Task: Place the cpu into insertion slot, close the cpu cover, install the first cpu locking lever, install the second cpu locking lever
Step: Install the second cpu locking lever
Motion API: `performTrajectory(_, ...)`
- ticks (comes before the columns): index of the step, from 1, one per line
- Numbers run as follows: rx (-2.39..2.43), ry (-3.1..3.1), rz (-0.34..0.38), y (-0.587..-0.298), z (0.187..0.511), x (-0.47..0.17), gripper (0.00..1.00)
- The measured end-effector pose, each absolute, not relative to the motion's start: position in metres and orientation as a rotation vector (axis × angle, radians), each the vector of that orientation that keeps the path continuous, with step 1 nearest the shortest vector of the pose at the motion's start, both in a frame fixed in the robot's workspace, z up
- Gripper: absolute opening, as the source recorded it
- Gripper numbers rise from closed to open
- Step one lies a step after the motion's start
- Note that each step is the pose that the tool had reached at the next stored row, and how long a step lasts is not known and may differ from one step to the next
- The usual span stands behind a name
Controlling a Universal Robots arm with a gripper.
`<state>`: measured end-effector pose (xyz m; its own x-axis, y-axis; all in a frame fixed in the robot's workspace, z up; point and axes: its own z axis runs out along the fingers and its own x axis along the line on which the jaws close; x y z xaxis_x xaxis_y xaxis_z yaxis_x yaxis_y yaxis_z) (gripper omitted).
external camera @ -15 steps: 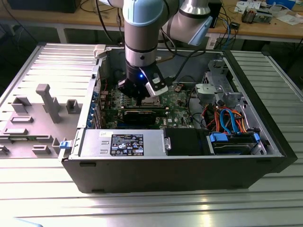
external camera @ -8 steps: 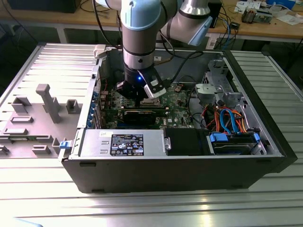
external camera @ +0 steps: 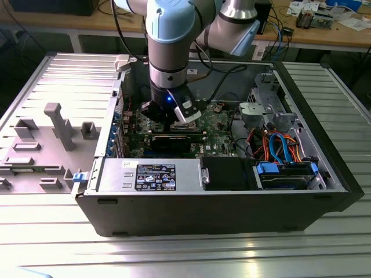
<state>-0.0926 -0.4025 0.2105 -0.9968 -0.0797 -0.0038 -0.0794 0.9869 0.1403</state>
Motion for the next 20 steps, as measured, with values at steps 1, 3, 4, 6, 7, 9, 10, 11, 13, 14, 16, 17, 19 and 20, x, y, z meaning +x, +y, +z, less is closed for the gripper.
performTrajectory(1, 0.125, -3.129, -0.221, -0.4025, 0.2079, -0.0931, 0.11)
performTrajectory(3, 0.125, -3.129, -0.222, -0.4025, 0.2063, -0.0937, 0.11)
performTrajectory(4, 0.125, -3.129, -0.232, -0.4025, 0.2055, -0.0948, 0.11)
performTrajectory(6, 0.125, -3.128, -0.245, -0.4025, 0.2054, -0.0950, 0.11)
performTrajectory(7, 0.125, -3.127, -0.258, -0.4024, 0.2053, -0.0951, 0.11)
performTrajectory(9, 0.125, -3.127, -0.266, -0.4024, 0.2043, -0.0951, 0.11)
performTrajectory(10, 0.125, -3.127, -0.269, -0.4024, 0.2038, -0.0951, 0.11)
performTrajectory(11, 0.125, -3.126, -0.272, -0.4023, 0.2033, -0.0951, 0.11)
performTrajectory(13, 0.125, -3.126, -0.284, -0.4022, 0.2015, -0.0950, 0.11)
performTrajectory(14, 0.125, -3.126, -0.284, -0.4022, 0.2014, -0.0950, 0.11)
performTrajectory(16, 0.126, -3.126, -0.285, -0.4020, 0.2014, -0.0952, 0.11)
performTrajectory(17, 0.125, -3.126, -0.285, -0.4016, 0.2014, -0.0953, 0.11)
performTrajectory(19, 0.125, -3.126, -0.285, -0.4007, 0.2016, -0.0956, 0.11)
performTrajectory(20, 0.125, -3.126, -0.285, -0.4001, 0.2016, -0.0957, 0.11)
